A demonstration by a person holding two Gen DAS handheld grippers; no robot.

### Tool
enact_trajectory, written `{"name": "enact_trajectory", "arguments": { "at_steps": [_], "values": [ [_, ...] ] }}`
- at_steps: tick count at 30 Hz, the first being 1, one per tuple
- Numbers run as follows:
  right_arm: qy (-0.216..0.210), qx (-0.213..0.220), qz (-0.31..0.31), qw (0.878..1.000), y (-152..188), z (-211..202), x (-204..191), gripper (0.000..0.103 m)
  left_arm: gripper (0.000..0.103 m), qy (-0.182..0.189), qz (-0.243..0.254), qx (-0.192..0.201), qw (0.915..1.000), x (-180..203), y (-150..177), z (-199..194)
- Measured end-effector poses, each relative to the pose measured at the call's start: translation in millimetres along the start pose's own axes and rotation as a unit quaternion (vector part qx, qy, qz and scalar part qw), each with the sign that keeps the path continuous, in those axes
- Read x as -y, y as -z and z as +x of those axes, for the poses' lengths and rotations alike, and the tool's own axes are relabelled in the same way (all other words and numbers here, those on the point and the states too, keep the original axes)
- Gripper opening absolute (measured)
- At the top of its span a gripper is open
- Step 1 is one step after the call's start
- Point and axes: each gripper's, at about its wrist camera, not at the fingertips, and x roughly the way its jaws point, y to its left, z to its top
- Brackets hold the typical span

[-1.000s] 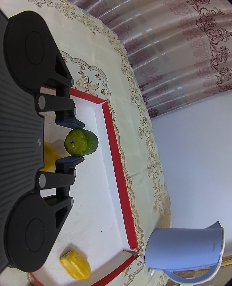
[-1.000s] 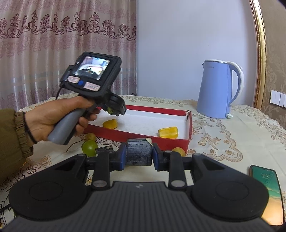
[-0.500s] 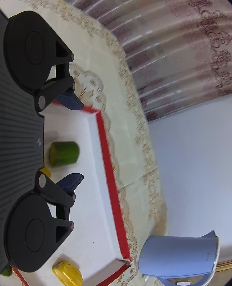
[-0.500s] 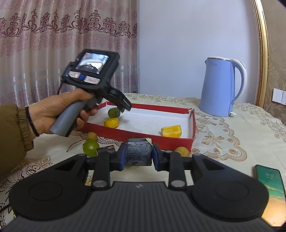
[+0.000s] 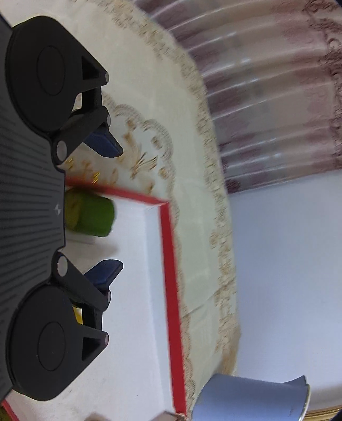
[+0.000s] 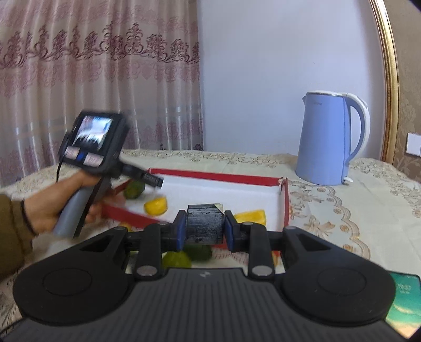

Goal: Organize fruits
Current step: 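Lower the cucumber chunk into the red tray and open the left gripper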

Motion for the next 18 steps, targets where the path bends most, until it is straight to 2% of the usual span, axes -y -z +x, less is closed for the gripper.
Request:
{"name": "enact_trajectory", "arguments": {
  "at_steps": [4,6,8,11,14,18],
  "values": [
    [-0.005,-0.014,0.018,1.0,-14.5,32.6,12.4,0.028,0.085,-0.029,0.038,0.015,0.9987,12.2,4.6,-5.2],
    [-0.004,-0.025,0.024,0.999,-21.0,53.2,17.3,0.028,0.085,-0.032,0.054,0.008,0.998,17.3,9.5,-5.9],
    [0.001,-0.041,0.03,0.999,-26.5,73.7,23.4,0.028,0.085,-0.029,0.049,0.007,0.9983,14.5,11.0,-9.4],
    [0.011,-0.061,0.028,0.998,-31.9,98.2,30.9,0.028,0.085,-0.038,0.026,0.011,0.9989,0.8,11.2,-29.6],
    [0.017,-0.071,0.033,0.997,-33.8,115.0,37.3,0.028,0.085,-0.022,-0.013,0.035,0.9991,-21.1,19.6,-70.6],
    [0.022,-0.082,0.029,0.996,-33.2,129.8,35.3,0.028,0.094,-0.018,-0.048,0.039,0.9979,-39.8,45.9,-114.2]
  ]
}}
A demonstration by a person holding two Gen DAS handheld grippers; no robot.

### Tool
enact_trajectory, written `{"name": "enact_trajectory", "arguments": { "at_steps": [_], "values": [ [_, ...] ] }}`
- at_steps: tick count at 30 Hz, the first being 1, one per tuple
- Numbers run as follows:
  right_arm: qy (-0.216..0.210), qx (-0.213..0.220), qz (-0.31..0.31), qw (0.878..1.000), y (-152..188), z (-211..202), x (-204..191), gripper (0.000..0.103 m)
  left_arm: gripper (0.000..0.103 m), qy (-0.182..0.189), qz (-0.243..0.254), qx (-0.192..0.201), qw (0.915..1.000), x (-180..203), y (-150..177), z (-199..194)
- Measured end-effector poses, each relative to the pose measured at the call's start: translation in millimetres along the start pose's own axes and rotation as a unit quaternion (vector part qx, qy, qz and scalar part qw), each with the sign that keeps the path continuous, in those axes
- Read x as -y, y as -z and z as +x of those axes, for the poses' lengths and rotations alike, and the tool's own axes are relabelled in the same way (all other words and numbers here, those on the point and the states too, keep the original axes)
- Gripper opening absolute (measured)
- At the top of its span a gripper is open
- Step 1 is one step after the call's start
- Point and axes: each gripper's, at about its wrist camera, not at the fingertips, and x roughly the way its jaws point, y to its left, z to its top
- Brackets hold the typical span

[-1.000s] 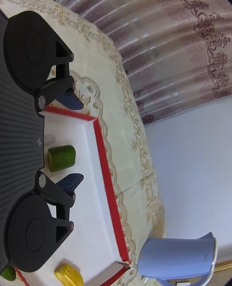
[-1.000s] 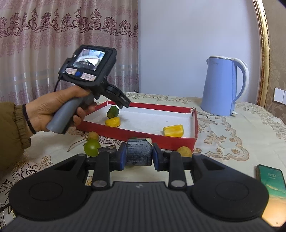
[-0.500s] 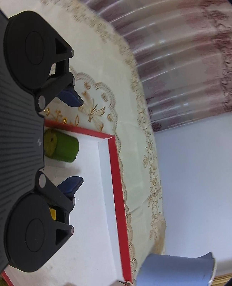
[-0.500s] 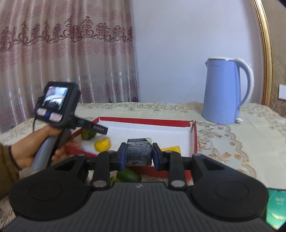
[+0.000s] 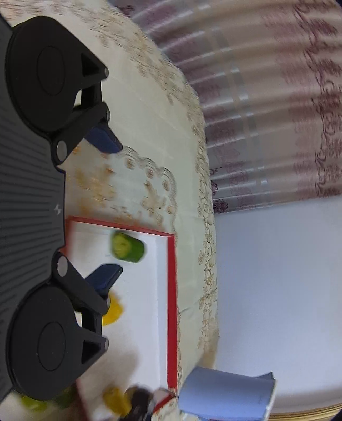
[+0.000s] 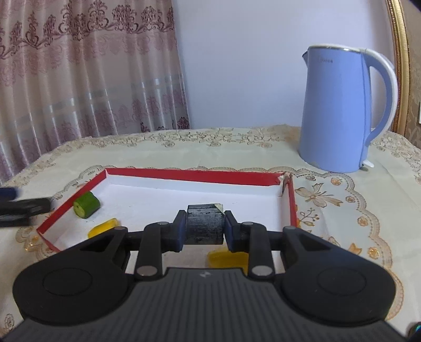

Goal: Organize fruits
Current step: 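Lower the cucumber chunk into the red tray and open the left gripper, then lower the eggplant chunk into the red tray and open the right gripper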

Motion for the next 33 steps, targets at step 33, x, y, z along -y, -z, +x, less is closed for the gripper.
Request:
{"name": "enact_trajectory", "arguments": {
  "at_steps": [33],
  "values": [
    [0.028,0.037,0.0,0.999,-11.5,22.0,-3.4,0.043,0.094,0.033,-0.07,0.01,0.9969,-13.4,72.9,-26.5]
  ]
}}
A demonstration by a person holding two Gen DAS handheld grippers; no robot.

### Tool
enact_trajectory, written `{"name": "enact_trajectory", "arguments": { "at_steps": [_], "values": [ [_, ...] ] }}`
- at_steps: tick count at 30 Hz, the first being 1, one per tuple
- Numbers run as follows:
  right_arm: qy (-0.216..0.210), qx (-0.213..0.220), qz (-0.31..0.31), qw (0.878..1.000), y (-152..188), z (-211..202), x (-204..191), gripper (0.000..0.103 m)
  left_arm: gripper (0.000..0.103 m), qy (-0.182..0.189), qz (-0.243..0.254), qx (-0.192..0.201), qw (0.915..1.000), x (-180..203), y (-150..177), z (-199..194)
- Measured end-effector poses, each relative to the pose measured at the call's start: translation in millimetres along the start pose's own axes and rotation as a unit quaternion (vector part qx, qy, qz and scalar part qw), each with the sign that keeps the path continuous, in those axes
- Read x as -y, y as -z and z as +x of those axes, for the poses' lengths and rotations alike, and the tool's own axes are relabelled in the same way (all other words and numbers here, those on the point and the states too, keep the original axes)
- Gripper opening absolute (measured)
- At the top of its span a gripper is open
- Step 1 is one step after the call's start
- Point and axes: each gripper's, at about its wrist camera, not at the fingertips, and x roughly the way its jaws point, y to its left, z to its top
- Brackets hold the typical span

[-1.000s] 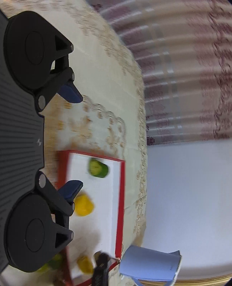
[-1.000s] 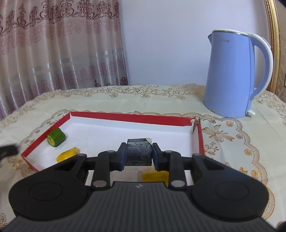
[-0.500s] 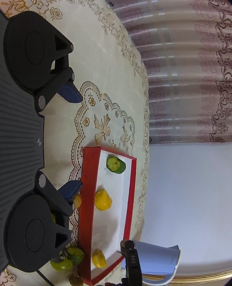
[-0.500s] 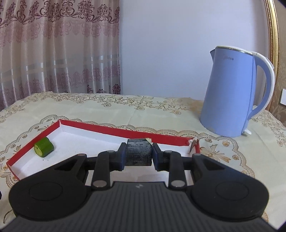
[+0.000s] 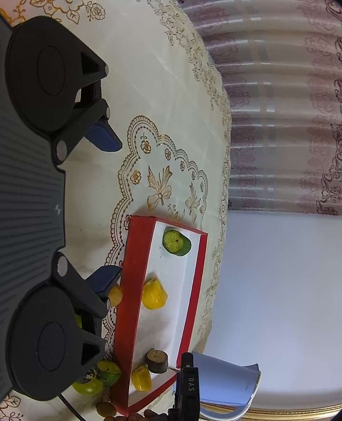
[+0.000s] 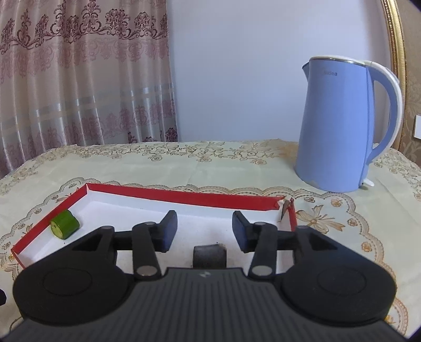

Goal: Organize fruits
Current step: 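Lower the eggplant chunk into the red tray and open the right gripper, then move both open grippers back toward the loose fruits beside the tray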

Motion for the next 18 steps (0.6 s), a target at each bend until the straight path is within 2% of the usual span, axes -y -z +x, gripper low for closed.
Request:
{"name": "enact_trajectory", "arguments": {
  "at_steps": [2,5,7,12,16,18],
  "values": [
    [-0.004,0.01,0.01,1.0,-1.3,-7.2,3.0,0.043,0.094,-0.002,0.005,0.004,1.0,1.4,0.3,-1.1],
    [0.006,0.049,0.011,0.999,-7.6,-34.4,8.2,0.045,0.095,0.0,0.004,0.005,1.0,1.2,-0.2,-2.0],
    [0.012,0.075,0.014,0.997,-11.5,-57.9,11.8,0.056,0.101,0.01,-0.001,-0.002,0.9999,-0.9,-0.9,-0.9],
    [0.032,0.113,-0.013,0.993,4.7,-118.4,7.0,0.057,0.101,0.017,-0.004,-0.002,0.9999,-2.5,-0.5,-1.3],
    [0.057,0.093,-0.056,0.992,40.0,-150.0,-0.6,0.057,0.101,0.038,0.019,0.007,0.9991,1.0,-0.8,-4.9],
    [0.07,0.077,-0.063,0.993,56.5,-159.7,2.1,0.057,0.101,0.051,0.044,0.027,0.9974,5.9,0.8,-12.8]
  ]
}}
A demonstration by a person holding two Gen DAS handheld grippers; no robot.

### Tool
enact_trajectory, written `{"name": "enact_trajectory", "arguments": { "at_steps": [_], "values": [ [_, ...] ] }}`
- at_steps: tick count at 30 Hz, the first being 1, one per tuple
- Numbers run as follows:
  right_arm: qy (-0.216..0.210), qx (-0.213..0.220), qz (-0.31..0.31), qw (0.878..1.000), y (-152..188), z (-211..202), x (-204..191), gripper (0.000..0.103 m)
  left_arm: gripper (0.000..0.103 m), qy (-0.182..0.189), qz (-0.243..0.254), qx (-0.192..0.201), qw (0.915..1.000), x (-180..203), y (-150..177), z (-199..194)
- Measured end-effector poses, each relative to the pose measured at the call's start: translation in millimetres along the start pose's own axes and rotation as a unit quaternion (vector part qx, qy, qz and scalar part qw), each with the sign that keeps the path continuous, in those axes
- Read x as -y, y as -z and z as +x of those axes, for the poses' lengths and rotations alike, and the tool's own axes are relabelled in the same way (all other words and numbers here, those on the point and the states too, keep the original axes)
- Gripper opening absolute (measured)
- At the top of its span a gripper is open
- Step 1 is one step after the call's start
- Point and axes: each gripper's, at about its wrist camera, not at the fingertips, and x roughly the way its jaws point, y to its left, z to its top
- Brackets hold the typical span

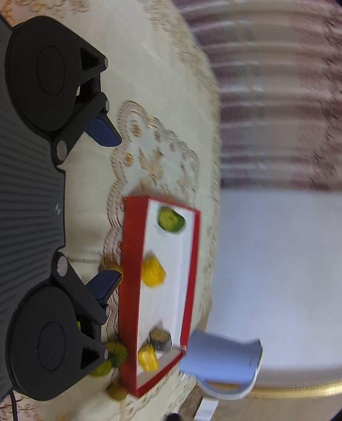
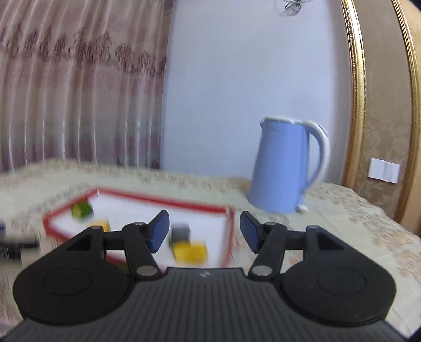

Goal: Organize fruits
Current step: 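Move both open grippers back toward the loose fruits beside the tray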

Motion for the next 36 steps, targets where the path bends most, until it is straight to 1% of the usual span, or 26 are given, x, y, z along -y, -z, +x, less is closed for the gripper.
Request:
{"name": "enact_trajectory", "arguments": {
  "at_steps": [2,5,9,11,16,21,24,27,30,33,36],
  "values": [
    [0.004,-0.012,0.01,1.0,9.5,-7.6,7.0,0.057,0.101,0.016,0.036,0.015,0.9991,10.3,0.8,-8.8],
    [-0.006,-0.03,0.027,0.999,17.8,-5.4,15.0,0.057,0.101,0.028,0.085,0.036,0.9953,25.7,3.2,-19.1],
    [-0.02,-0.049,0.019,0.998,26.1,1.4,11.7,0.056,0.101,0.029,0.117,0.051,0.9914,33.8,3.7,-26.2],
    [-0.027,-0.063,0.011,0.998,28.7,8.9,8.4,0.056,0.101,0.024,0.114,0.053,0.9918,32.7,2.2,-26.4],
    [-0.029,-0.097,0.003,0.995,31.3,31.3,4.7,0.045,0.101,0.027,0.085,0.03,0.9955,23.7,2.0,-20.5],
    [-0.041,-0.125,0.006,0.991,34.1,43.7,6.0,0.04,0.101,0.029,0.087,0.029,0.9953,24.6,5.5,-21.6],
    [-0.046,-0.133,0.003,0.99,34.0,46.9,4.6,0.04,0.101,0.03,0.09,0.031,0.9951,26.5,7.0,-22.3],
    [-0.053,-0.143,-0.005,0.988,33.9,51.2,2.0,0.035,0.101,0.031,0.092,0.031,0.9948,27.7,9.0,-22.6],
    [-0.05,-0.148,-0.005,0.988,33.4,54.9,1.7,0.032,0.101,0.029,0.094,0.031,0.9947,28.8,10.0,-21.4],
    [-0.049,-0.152,-0.003,0.987,33.7,56.9,2.9,0.029,0.101,0.03,0.094,0.03,0.9947,28.5,10.6,-20.7],
    [-0.048,-0.152,-0.005,0.987,33.7,56.9,2.5,0.029,0.101,0.033,0.095,0.028,0.9945,28.7,11.3,-19.7]
  ]
}}
